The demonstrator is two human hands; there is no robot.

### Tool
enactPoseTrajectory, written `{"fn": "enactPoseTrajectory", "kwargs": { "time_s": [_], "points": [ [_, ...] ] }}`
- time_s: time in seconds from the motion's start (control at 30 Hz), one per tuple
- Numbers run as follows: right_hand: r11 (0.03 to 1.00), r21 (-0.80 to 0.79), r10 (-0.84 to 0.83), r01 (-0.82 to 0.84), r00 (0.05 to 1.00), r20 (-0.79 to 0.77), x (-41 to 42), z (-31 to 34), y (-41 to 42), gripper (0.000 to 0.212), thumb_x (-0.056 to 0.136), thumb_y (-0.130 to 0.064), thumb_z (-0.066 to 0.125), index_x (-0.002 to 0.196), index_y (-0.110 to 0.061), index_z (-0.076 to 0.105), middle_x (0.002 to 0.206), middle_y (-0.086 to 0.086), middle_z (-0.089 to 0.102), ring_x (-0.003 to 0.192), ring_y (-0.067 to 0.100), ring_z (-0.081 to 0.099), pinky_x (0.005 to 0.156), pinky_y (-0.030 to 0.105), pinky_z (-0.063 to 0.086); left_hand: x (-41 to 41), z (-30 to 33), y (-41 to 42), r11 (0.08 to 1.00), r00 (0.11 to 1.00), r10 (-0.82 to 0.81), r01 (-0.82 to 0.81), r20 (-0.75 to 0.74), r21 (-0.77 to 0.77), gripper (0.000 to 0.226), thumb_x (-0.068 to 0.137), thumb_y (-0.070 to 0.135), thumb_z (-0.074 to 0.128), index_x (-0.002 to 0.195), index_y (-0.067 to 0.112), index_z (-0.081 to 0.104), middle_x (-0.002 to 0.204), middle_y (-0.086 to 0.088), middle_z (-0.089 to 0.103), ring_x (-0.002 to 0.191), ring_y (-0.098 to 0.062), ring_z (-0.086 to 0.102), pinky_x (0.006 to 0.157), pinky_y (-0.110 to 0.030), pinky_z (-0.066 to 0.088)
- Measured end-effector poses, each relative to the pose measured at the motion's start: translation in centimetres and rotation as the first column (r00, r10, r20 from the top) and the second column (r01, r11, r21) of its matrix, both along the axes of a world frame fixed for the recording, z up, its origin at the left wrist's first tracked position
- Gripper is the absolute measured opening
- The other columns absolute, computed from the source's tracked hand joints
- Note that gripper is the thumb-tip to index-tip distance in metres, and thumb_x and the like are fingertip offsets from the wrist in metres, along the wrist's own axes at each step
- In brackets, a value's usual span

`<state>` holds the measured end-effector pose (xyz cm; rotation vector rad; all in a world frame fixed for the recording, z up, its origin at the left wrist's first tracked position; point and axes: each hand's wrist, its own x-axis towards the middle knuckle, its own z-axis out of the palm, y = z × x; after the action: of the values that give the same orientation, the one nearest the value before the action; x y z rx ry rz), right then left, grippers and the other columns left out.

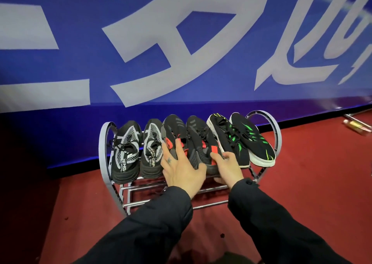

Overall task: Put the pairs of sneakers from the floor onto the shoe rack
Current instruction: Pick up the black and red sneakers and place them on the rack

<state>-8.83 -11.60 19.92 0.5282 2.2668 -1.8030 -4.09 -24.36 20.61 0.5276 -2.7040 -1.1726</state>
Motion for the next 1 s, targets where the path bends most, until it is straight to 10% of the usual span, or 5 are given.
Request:
{"fn": "enactPoseTrajectory", "kwargs": {
  "time_s": [0.17,0.43,0.7,1.0],
  "points": [
    [0.994,0.099,0.065,-0.053,0.99,-0.122,0.5,-1.3,0.9,0.05,0.081,-0.039,0.072,0.122,-0.022,0.049,0.118,0.003,0.066,0.105,0.019,0.066,0.094,0.052,0.056,0.5,-0.9,-1.6,0.877,0.97,-0.237,0.235,0.049,-0.419,0.069,0.086,0.039,0.061,0.148,0.033,0.032,0.165,-0.01,0.014,0.15,-0.037,0.006,0.116,-0.05,0.025],
    [0.981,0.189,0.001,0.037,0.98,-0.197,1.0,-0.9,0.2,0.053,0.079,-0.049,0.067,0.124,-0.024,0.055,0.11,-0.003,0.062,0.106,0.023,0.064,0.099,0.04,0.049,0.5,-2.3,-3.7,0.835,0.922,-0.387,0.337,-0.027,-0.435,0.048,0.095,0.027,0.053,0.142,0.026,0.043,0.153,-0.004,0.042,0.15,-0.037,0.016,0.12,-0.044,0.026],
    [0.97,0.243,0.075,0.012,0.935,-0.346,3.1,1.1,2.2,0.015,0.087,-0.015,0.062,0.1,-0.015,0.07,0.096,0.001,0.068,0.09,0.017,0.062,0.085,0.03,0.048,1.9,0.5,-1.7,0.843,0.875,-0.402,0.238,-0.27,-0.483,0.043,0.086,0.027,0.059,0.127,0.018,0.06,0.132,-0.008,0.059,0.125,-0.034,0.048,0.102,-0.051,0.043],
    [0.995,0.082,0.077,-0.056,0.958,-0.278,6.2,0.4,8.0,0.014,0.093,-0.007,0.057,0.082,-0.012,0.065,0.069,0.002,0.063,0.054,0.009,0.057,0.049,0.014,0.044,1.0,0.2,5.5,0.696,0.734,-0.679,0.641,-0.007,-0.324,0.022,0.089,0.026,0.054,0.107,0.022,0.065,0.106,-0.003,0.069,0.095,-0.031,0.064,0.084,-0.045,0.052]
  ]
}}
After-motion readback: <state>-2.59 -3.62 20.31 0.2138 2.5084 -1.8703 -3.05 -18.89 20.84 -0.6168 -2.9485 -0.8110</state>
